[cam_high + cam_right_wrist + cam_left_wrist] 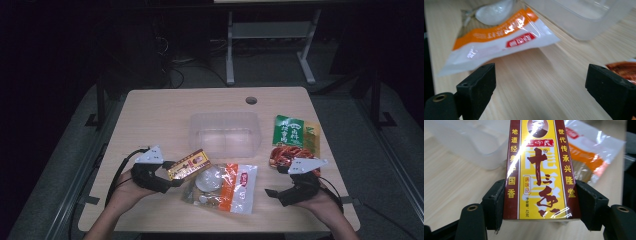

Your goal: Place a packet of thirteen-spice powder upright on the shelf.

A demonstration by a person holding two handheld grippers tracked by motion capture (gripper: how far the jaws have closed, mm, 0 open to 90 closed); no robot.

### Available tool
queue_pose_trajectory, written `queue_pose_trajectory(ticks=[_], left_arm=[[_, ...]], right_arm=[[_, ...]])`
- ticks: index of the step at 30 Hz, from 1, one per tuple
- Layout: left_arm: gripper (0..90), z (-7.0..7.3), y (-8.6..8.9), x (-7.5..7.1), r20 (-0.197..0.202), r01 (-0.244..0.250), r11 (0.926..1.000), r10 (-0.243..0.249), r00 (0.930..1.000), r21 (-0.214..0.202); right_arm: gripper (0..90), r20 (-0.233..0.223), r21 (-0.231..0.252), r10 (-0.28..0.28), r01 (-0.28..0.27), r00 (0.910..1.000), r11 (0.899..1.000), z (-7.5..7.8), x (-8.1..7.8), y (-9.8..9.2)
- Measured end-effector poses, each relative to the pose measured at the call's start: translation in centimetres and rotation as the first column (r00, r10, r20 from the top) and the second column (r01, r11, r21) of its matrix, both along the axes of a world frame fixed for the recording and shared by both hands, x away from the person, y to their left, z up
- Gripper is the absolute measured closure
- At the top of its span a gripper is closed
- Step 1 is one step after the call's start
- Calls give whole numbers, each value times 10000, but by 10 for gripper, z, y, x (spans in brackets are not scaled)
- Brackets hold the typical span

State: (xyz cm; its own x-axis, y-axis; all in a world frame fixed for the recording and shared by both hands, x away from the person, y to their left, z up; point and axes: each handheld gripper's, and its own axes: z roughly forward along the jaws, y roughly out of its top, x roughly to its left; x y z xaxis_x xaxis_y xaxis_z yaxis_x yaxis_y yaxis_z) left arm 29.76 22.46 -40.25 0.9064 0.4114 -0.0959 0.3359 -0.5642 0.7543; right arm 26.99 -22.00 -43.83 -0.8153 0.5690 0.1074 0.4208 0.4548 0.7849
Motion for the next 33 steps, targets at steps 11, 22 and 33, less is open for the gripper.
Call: queue_pose_trajectory(ticks=[11, 22, 33], left_arm=[[317, -6, -14, -2, 120, 1335, 9908, -1333, 9910, -207], [317, -11, -12, -2, 100, 2102, 9772, -2099, 9777, -314], [317, -9, -13, -6, 239, 2733, 9606, -2724, 9619, -495]], right_arm=[[95, -136, 431, 2020, -2012, 9793, 9786, 18, 15, 31], [95, 137, 927, 3749, -3745, 9270, 9226, 30, 32, 75], [134, 244, 1135, 5011, -5004, 8651, 8583, 32, 46, 115]])
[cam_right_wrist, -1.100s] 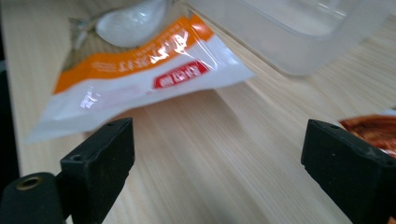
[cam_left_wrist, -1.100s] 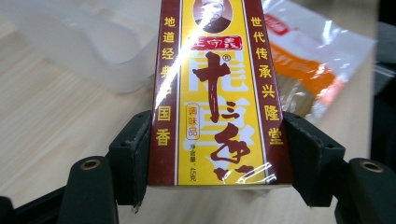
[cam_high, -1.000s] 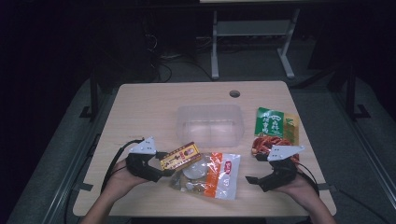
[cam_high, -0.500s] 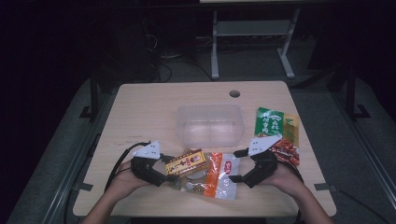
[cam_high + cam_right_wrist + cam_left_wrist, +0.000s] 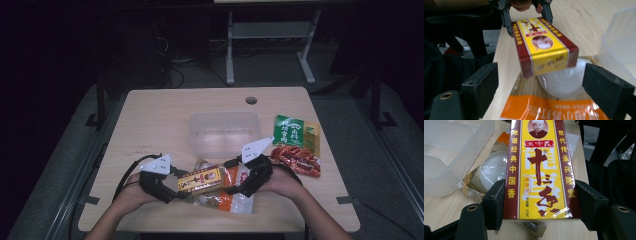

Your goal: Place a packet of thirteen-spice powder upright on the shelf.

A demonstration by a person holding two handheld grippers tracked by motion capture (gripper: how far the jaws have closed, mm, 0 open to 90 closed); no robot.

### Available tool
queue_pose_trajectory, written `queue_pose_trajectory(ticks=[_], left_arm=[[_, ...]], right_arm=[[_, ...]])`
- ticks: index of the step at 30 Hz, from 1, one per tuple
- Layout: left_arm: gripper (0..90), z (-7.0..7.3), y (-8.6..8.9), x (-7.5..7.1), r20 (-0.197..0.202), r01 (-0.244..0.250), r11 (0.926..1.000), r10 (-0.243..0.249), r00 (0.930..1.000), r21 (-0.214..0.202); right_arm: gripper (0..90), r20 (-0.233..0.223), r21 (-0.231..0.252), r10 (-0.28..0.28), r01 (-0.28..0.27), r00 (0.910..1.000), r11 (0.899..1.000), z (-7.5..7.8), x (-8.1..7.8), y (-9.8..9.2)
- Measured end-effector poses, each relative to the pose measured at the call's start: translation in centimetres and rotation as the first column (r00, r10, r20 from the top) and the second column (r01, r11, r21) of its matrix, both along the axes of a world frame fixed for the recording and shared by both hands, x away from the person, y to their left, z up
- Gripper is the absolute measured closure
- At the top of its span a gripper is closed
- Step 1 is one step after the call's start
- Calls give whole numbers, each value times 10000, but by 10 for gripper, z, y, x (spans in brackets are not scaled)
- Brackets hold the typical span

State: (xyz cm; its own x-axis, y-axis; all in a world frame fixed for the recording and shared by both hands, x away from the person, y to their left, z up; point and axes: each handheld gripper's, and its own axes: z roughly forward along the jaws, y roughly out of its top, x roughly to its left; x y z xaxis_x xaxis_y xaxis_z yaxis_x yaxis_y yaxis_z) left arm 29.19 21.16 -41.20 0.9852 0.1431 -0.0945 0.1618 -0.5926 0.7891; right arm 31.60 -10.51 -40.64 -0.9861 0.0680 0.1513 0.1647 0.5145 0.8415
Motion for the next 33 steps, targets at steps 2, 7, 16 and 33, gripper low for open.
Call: queue_pose_trajectory(ticks=[2, 7, 16, 33], left_arm=[[317, 0, 0, -1, 6, 92, 10000, -92, 10000, -15], [317, 0, -2, -2, -23, 287, 9995, -287, 9996, -101], [317, 1, -3, -4, 116, 595, 9979, -593, 9982, -249], [314, -1, -2, -4, 18, 896, 9944, -896, 9960, -552]], right_arm=[[137, -36, 35, 194, -194, 9998, 9998, 0, 2, 6], [141, -84, 85, 515, -514, 9986, 9986, -3, 4, 15], [231, 113, 112, 910, -912, 9958, 9958, -4, -2, 20], [317, 774, 116, 995, -1007, 9920, 9949, 1, -11, 21]])
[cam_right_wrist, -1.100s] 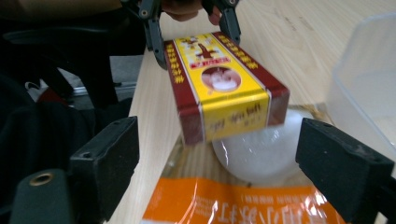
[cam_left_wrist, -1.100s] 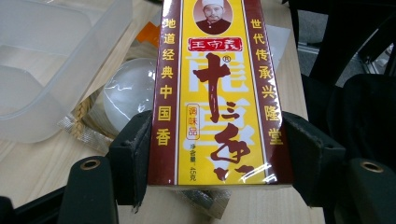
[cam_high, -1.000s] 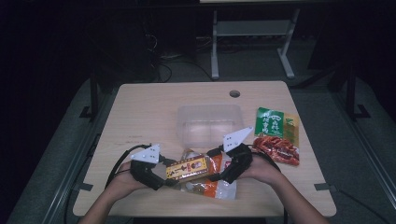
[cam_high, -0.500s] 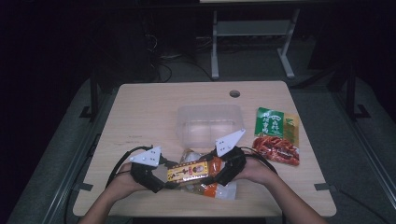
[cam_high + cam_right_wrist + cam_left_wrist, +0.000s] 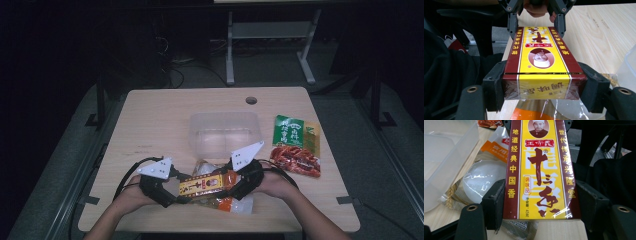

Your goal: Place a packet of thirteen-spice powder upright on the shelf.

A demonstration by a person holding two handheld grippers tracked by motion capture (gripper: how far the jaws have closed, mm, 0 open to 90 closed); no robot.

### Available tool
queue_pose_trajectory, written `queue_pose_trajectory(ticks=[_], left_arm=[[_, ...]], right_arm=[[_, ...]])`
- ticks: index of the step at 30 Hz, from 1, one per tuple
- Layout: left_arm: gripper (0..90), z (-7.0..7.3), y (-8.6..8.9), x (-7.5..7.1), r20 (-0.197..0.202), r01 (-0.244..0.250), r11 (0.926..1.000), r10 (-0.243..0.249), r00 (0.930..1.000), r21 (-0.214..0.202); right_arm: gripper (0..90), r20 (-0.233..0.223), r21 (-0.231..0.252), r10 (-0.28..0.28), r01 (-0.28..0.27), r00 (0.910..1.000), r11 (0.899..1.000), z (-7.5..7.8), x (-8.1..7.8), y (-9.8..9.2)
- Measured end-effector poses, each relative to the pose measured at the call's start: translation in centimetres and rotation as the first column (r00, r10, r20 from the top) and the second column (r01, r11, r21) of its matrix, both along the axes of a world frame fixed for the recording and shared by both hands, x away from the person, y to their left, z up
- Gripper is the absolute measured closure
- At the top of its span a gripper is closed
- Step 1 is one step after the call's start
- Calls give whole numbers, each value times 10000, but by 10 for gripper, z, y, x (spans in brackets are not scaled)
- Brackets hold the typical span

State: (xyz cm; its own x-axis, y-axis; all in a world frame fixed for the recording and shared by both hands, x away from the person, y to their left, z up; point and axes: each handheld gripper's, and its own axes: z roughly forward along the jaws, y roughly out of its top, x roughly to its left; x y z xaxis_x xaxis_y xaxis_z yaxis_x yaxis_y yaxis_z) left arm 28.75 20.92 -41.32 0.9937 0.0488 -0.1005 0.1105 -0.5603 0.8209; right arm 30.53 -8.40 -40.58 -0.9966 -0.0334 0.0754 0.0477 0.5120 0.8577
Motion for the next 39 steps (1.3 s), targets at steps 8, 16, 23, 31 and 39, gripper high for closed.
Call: queue_pose_trajectory(ticks=[8, 16, 23, 31, 39], left_arm=[[202, -6, 2, 1, -364, -460, 9986, 469, 9982, 249], [140, -5, 25, 6, -417, -1443, 9893, 1451, 9885, 208], [139, -9, 39, 8, -798, -2171, 9754, 2195, 9723, 376], [134, -17, 54, -1, -1577, -2629, 9638, 2665, 9509, 432], [128, -20, 60, -6, -1702, -2302, 9721, 2344, 9571, 445]], right_arm=[[320, -76, -93, -145, 145, 9999, 9999, 2, -1, -1], [320, 57, -293, -629, 631, 9980, 9976, 5, 0, -10], [319, 360, -590, -935, 955, 9950, 9937, 9, 1, -16], [319, 583, -661, -1543, 1580, 9863, 9852, 28, 15, -31], [319, 889, -482, -1908, 1955, 9776, 9795, 44, 33, -34]])
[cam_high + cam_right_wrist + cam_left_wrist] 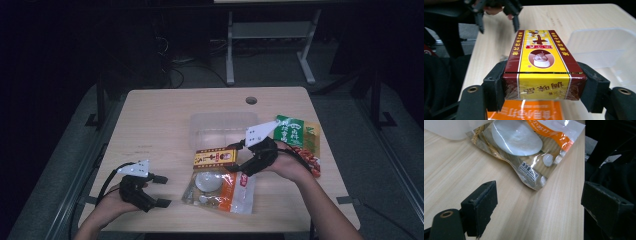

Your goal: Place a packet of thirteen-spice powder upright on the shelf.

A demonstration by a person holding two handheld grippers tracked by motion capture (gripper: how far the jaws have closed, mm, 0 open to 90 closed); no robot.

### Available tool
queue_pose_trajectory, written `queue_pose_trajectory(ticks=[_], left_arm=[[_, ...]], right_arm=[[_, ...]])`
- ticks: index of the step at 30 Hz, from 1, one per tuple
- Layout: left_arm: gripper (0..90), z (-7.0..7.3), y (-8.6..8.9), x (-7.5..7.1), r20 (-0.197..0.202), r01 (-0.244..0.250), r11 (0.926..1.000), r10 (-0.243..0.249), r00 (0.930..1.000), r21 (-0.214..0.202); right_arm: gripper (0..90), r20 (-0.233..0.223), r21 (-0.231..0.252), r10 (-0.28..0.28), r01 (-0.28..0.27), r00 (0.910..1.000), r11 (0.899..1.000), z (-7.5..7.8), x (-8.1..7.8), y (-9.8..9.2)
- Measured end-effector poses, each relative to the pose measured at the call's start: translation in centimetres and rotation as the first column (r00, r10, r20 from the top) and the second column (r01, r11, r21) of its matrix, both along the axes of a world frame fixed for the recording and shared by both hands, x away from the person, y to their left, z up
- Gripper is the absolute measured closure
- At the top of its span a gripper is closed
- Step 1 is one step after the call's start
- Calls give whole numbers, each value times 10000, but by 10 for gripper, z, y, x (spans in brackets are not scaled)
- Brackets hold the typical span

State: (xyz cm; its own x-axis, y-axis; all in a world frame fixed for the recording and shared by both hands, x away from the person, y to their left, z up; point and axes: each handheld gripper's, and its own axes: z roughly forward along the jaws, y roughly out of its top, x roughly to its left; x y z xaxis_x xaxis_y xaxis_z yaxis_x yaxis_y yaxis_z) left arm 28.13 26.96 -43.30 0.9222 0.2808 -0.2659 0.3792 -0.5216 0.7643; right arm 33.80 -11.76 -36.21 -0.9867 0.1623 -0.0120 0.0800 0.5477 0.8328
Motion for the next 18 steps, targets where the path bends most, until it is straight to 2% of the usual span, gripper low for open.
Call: queue_pose_trajectory(ticks=[1, 3, 4, 5, 7, 10, 11, 13, 15, 18], left_arm=[[126, 0, 0, 0, -61, 166, 9998, -167, 9998, -147], [126, 4, -2, -3, 99, 536, 9979, -533, 9985, -355], [125, 4, -2, -3, 99, 536, 9979, -533, 9985, -355], [125, 5, -2, -4, 315, 576, 9977, -565, 9979, -343], [126, 5, -1, -4, 439, 420, 9990, -412, 9982, -167], [133, 5, 1, -3, 634, 262, 9996, -253, 9977, -121], [136, 4, 4, -2, 915, 48, 9999, -34, 9958, -149], [138, 4, 5, -1, 914, -12, 9997, 34, 9958, -238], [139, 4, 5, -1, 1128, -149, 9998, 165, 9935, -148], [139, 2, 4, -1, 1030, -143, 9999, 152, 9946, -98]], right_arm=[[319, -11, 20, -106, 106, 9999, 9999, 3, 5, 0], [319, 139, -50, -189, 190, 9997, 9998, 7, 10, -1], [319, 139, -50, -189, 190, 9997, 9998, 7, 10, -1], [319, 76, 36, -289, 289, 9996, 9996, 10, 15, -2], [319, 184, -12, -328, 329, 9993, 9995, 13, 19, -3], [319, 195, -29, -410, 410, 9990, 9992, 16, 24, -3], [319, 188, -124, -427, 429, 9989, 9990, 19, 28, -2], [319, 246, -192, -431, 436, 9988, 9989, 20, 31, -2], [319, 318, -303, -522, 532, 9981, 9981, 24, 39, -1], [318, 343, -378, -666, 679, 9972, 9970, 28, 48, -1]])
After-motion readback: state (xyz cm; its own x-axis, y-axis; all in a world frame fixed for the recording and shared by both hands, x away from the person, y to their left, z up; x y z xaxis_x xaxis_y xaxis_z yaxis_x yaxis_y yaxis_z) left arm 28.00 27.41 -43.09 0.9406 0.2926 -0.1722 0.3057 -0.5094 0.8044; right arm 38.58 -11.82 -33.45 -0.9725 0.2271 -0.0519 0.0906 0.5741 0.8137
